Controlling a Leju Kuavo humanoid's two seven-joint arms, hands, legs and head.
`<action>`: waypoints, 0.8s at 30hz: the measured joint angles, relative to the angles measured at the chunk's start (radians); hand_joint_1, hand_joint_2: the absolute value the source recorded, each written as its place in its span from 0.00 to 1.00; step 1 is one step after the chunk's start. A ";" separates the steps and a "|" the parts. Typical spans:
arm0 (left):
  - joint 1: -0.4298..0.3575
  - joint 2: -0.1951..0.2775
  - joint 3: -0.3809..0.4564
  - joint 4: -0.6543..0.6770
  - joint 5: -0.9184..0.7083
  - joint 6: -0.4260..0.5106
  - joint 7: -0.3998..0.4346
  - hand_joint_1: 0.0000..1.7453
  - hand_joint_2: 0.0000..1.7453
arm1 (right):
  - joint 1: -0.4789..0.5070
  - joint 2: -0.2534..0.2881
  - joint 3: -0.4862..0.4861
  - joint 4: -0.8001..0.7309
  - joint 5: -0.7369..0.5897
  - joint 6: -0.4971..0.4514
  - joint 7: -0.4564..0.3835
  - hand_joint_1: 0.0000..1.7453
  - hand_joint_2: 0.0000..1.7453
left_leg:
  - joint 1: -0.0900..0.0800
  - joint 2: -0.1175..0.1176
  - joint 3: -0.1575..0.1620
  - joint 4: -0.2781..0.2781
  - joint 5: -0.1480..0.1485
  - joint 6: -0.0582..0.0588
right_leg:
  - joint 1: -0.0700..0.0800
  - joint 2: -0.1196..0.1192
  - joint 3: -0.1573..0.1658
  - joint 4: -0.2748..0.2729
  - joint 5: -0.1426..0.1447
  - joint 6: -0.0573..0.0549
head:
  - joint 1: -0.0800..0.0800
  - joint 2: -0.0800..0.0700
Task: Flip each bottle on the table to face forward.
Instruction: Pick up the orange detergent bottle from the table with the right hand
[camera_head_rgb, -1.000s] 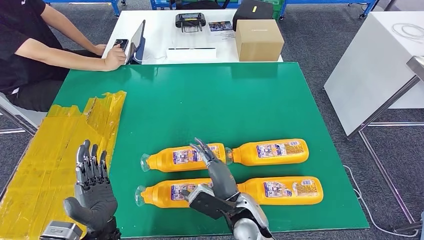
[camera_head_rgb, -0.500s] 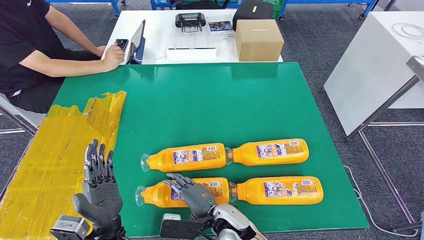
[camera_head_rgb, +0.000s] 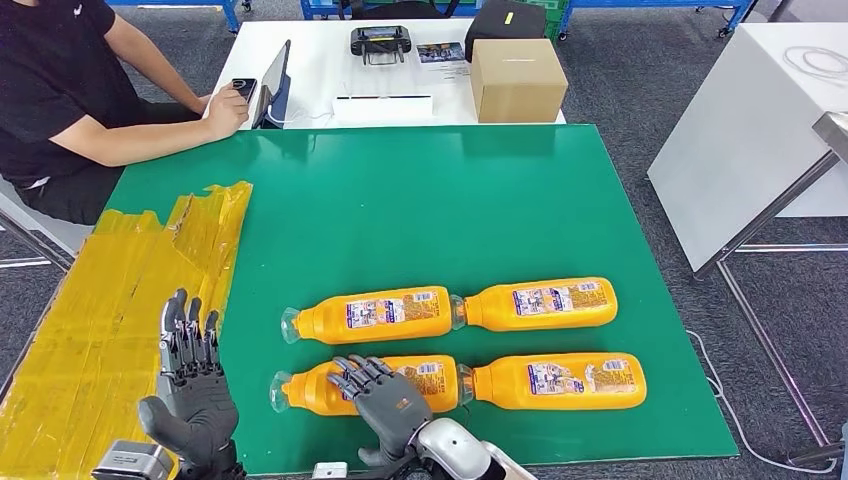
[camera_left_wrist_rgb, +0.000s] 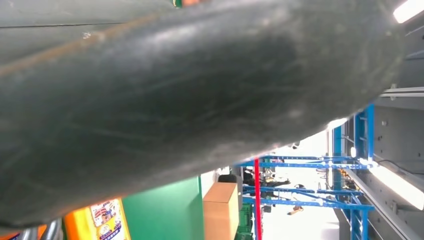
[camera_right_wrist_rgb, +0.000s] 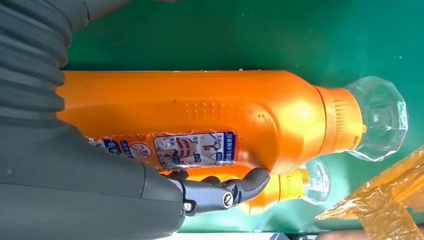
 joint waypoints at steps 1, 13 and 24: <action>0.001 0.000 0.001 -0.001 0.000 0.000 0.000 0.00 0.00 | 0.000 -0.002 0.003 0.000 0.000 0.000 0.000 0.00 1.00 | 0.000 0.000 0.000 0.000 0.000 0.000 | 0.000 0.000 0.000 0.000 0.000 0.000 | 0.000 0.000; 0.037 -0.012 0.027 -0.043 -0.001 -0.001 0.000 0.00 0.00 | 0.017 0.007 0.001 -0.026 0.139 -0.040 -0.005 0.00 1.00 | 0.000 0.000 0.000 0.000 0.000 0.000 | 0.000 0.000 0.000 0.000 0.000 0.000 | 0.000 0.000; 0.047 -0.018 0.043 -0.057 0.000 0.004 0.000 0.00 0.00 | 0.083 0.006 -0.036 -0.134 0.180 -0.068 -0.030 0.00 1.00 | 0.000 0.000 0.000 0.000 0.000 0.000 | 0.000 0.000 -0.001 0.000 0.000 0.000 | 0.000 0.000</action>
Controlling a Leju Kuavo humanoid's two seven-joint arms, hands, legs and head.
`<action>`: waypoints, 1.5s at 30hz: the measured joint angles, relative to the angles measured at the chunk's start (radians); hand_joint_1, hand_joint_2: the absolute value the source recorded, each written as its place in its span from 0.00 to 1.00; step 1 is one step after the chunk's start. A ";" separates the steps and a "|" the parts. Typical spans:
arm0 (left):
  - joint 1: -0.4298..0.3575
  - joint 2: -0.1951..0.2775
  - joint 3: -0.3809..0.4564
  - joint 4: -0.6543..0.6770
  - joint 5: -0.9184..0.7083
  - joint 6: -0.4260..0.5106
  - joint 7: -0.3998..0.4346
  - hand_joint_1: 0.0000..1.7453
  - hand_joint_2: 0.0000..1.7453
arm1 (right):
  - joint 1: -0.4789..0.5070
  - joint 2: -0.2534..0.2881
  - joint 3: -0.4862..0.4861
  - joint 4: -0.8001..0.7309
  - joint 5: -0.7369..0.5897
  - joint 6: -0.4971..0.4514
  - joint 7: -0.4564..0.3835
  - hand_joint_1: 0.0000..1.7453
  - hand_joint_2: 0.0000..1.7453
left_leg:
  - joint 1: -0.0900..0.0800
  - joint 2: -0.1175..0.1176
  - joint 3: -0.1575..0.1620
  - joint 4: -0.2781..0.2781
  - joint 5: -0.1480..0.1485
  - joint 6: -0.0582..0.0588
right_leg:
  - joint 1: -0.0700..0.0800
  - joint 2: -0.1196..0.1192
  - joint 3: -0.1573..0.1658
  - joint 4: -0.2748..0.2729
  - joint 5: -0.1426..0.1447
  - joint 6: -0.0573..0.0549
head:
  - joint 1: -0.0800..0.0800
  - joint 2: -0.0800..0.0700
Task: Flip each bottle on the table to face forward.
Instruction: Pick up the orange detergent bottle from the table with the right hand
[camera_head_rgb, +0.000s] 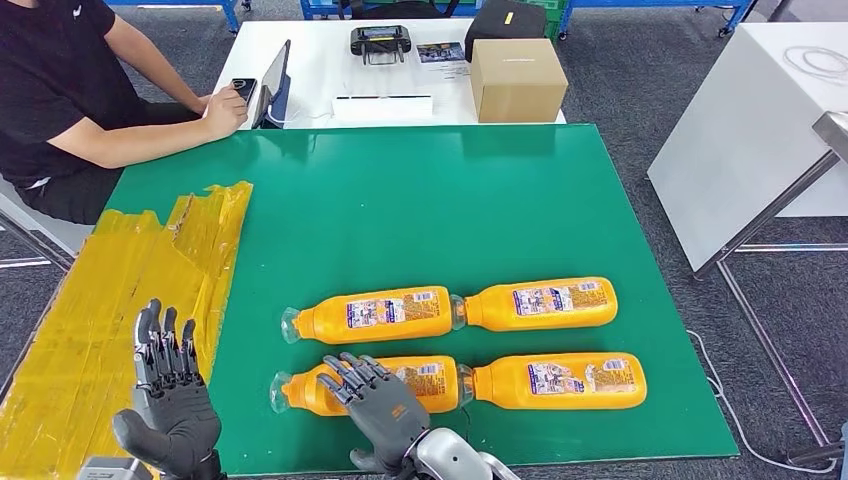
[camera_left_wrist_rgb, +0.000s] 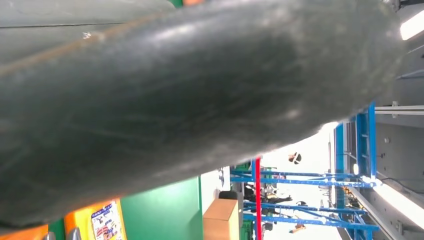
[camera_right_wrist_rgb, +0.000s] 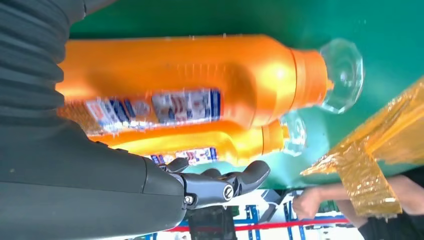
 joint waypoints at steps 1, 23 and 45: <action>0.001 0.000 0.001 -0.002 0.000 0.001 0.000 0.00 0.00 | 0.004 -0.001 -0.004 -0.007 0.001 0.000 -0.001 0.00 1.00 | 0.000 0.000 0.000 0.000 0.000 0.000 | 0.000 0.000 0.000 0.000 0.000 0.000 | 0.000 0.000; 0.023 0.000 0.031 -0.041 0.016 -0.022 0.000 0.00 0.00 | 0.041 -0.037 -0.112 -0.033 0.043 0.052 0.104 0.00 1.00 | 0.000 0.000 0.000 0.000 0.000 0.000 | 0.000 0.000 0.001 0.000 0.000 0.000 | 0.000 0.000; 0.026 0.000 0.054 -0.057 0.029 -0.040 0.000 0.00 0.00 | -0.010 -0.063 -0.141 0.025 0.026 0.146 0.154 0.00 1.00 | 0.000 0.000 0.003 0.000 -0.001 0.000 | 0.000 0.000 -0.001 0.000 0.000 0.000 | 0.000 0.000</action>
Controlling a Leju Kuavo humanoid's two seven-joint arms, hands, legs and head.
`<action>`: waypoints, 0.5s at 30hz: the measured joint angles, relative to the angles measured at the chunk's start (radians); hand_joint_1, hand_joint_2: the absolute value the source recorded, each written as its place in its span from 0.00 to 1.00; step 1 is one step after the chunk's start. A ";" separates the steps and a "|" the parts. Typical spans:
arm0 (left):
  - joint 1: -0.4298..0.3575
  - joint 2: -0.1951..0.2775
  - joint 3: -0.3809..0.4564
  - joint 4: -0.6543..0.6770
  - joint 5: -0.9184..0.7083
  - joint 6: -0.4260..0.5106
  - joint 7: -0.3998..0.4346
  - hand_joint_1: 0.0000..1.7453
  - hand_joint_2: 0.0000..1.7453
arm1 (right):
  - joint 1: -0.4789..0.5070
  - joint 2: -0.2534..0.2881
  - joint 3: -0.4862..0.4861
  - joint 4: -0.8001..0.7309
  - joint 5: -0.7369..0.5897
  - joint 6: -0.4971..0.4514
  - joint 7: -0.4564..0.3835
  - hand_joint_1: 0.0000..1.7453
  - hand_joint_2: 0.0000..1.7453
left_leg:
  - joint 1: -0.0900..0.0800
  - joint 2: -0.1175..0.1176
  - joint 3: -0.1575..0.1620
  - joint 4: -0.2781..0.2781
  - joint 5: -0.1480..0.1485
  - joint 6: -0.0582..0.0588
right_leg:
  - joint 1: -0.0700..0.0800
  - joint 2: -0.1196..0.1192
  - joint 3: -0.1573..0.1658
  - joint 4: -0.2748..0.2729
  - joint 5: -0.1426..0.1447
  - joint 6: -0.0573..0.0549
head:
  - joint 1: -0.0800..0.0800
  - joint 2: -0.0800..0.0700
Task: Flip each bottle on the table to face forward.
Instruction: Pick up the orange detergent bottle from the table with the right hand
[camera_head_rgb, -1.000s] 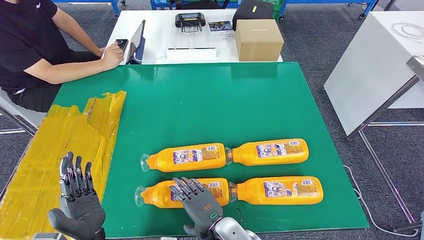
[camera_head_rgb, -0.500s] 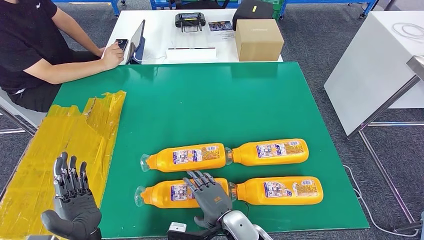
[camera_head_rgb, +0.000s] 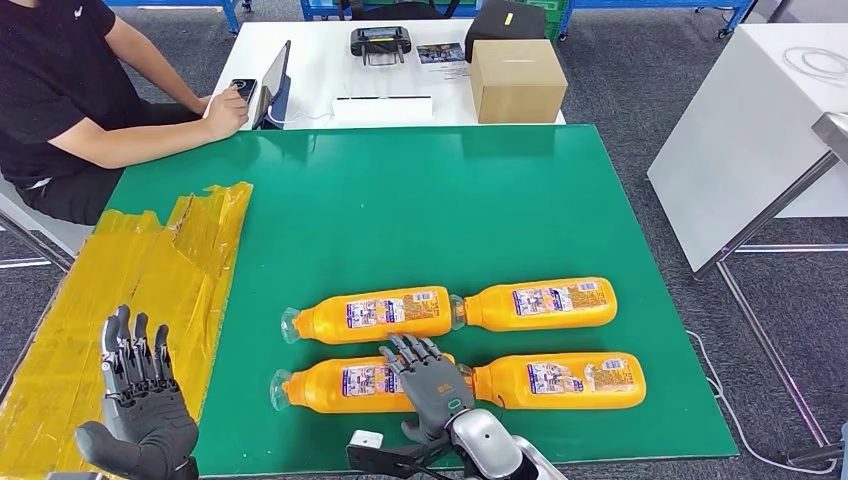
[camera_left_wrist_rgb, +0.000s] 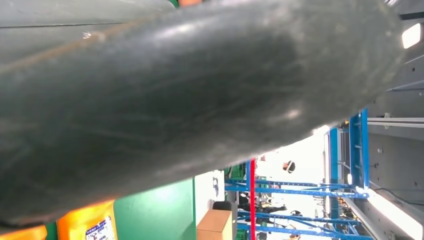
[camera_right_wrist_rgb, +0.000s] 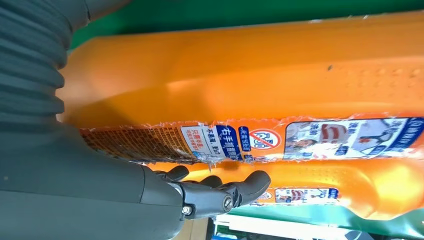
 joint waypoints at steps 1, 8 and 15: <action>0.000 0.000 0.000 0.000 0.000 0.000 0.000 0.00 0.00 | -0.007 -0.002 0.000 0.008 -0.003 0.006 0.001 0.01 1.00 | 0.000 0.000 0.001 0.000 -0.001 0.000 | 0.000 0.000 -0.001 0.000 0.000 0.000 | 0.000 0.000; 0.001 0.000 0.001 0.000 0.001 -0.002 0.000 0.00 0.00 | -0.044 -0.015 0.003 0.042 -0.023 0.043 0.009 1.00 1.00 | 0.000 0.000 0.006 0.000 -0.002 -0.002 | 0.000 0.000 0.000 0.000 -0.002 0.001 | 0.000 0.000; 0.015 0.000 0.004 -0.002 0.005 -0.002 0.000 0.00 0.00 | -0.068 -0.077 0.018 0.038 -0.120 0.096 -0.006 1.00 1.00 | 0.000 -0.001 0.009 0.000 -0.002 -0.001 | -0.001 0.000 0.003 -0.001 -0.002 0.001 | 0.000 0.000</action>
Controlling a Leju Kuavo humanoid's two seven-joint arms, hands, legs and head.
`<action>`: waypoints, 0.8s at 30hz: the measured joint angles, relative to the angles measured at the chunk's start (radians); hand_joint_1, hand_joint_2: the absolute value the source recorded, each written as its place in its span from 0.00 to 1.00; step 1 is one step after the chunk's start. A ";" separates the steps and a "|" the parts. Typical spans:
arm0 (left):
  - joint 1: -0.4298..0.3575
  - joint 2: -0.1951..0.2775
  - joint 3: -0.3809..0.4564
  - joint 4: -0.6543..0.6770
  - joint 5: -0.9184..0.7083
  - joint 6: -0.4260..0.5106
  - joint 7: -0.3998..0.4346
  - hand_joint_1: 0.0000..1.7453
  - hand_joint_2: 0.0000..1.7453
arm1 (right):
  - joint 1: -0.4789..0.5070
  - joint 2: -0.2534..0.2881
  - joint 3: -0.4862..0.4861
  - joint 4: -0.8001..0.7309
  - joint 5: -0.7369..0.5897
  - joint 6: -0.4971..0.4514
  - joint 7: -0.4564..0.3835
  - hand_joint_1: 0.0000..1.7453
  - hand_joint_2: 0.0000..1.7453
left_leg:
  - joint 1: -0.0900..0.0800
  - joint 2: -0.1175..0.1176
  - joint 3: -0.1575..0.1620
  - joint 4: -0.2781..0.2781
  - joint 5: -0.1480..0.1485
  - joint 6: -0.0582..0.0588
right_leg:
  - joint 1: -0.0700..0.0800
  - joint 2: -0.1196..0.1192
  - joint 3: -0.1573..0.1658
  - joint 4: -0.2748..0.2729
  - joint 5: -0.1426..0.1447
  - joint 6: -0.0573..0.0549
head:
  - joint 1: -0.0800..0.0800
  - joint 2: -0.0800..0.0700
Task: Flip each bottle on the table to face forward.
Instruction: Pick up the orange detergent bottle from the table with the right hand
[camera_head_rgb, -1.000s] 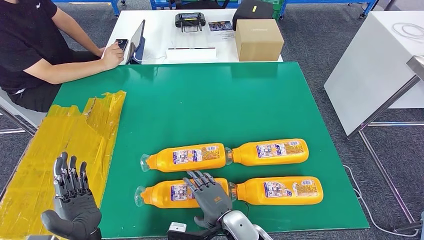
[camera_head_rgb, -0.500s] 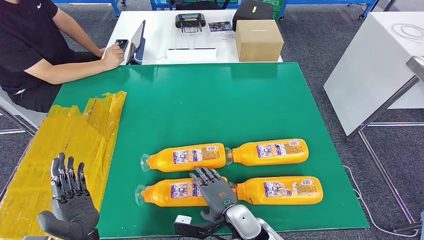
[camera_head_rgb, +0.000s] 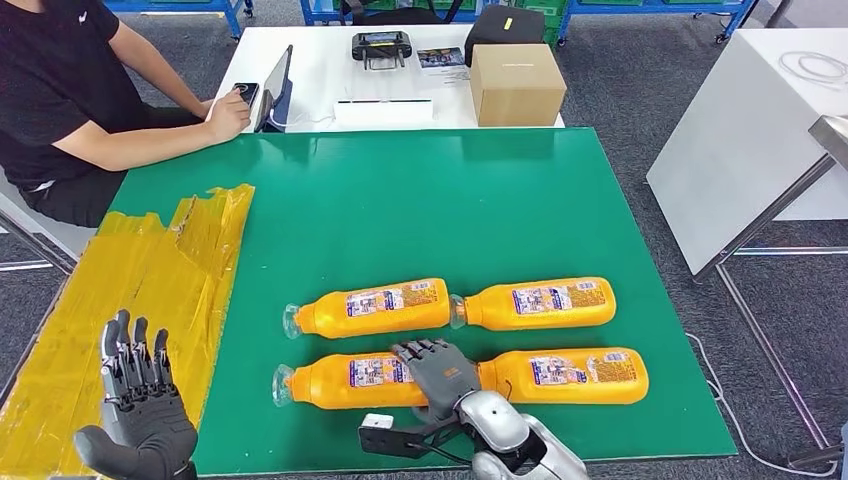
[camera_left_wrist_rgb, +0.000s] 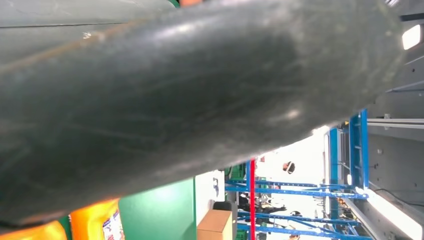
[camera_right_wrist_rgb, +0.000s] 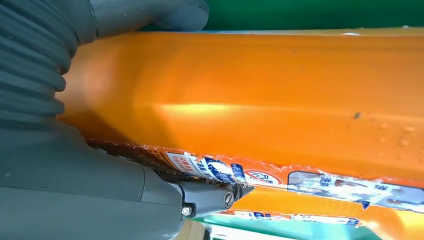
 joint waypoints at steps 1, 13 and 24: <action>0.001 0.000 0.000 -0.001 0.002 0.000 0.000 0.00 0.00 | -0.004 -0.010 0.004 -0.004 -0.016 0.008 -0.003 1.00 1.00 | 0.000 0.000 0.000 0.000 0.000 0.000 | 0.000 0.000 0.000 0.000 0.000 0.000 | 0.000 0.000; 0.004 0.000 0.003 -0.003 0.081 0.027 0.000 0.00 1.00 | -0.008 -0.106 0.031 -0.086 -0.273 -0.001 -0.090 1.00 1.00 | 0.000 -0.001 0.002 0.000 0.000 0.001 | -0.001 0.000 0.003 0.000 -0.001 0.001 | 0.000 0.000; -0.038 -0.003 -0.003 0.041 0.223 -0.043 0.108 0.00 1.00 | 0.138 0.095 -0.048 -0.253 -0.444 -0.267 -0.305 1.00 1.00 | 0.004 0.001 -0.006 0.000 0.001 -0.001 | 0.004 0.001 0.003 0.001 0.001 -0.002 | 0.000 0.000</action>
